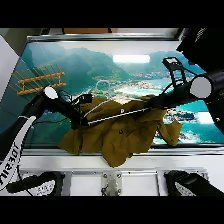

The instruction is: Fold the clothes and pants, and hang the long-sleeved shirts on hangers.

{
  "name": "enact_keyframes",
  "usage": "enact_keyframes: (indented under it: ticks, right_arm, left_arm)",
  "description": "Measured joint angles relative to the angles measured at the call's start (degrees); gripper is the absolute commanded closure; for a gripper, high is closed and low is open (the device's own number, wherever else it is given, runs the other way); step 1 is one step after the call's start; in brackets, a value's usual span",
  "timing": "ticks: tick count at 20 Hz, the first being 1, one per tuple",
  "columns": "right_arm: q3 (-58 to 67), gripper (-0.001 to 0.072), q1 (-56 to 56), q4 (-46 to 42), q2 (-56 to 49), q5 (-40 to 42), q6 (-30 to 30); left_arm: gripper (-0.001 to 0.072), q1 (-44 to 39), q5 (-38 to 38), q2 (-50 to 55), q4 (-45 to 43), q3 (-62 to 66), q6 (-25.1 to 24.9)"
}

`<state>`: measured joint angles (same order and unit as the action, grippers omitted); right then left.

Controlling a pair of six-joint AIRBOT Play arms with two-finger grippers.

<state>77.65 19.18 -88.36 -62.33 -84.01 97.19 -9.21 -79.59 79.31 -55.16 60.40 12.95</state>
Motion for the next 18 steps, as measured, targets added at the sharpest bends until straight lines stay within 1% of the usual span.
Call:
enact_keyframes:
  ticks: [4, 10, 18]
  right_arm:
    - [1.14, 0.0698, 1.73, 0.00, 0.00, 0.33, -1.95]
    - [2.89, 0.0698, 6.60, 0.00, -0.81, 5.88, -2.78]
    - [4.33, 0.0698, 18.34, 0.07, -4.50, 14.05, -4.07]
  left_arm:
    - [0.0696, -0.57, 2.10, 0.00, 1.86, 0.00, -0.63]
    - [0.0696, -2.91, 3.13, 0.02, 2.71, 0.00, -1.51]
    - [0.0696, -3.48, 3.32, 0.02, 2.75, 0.00, -1.88]
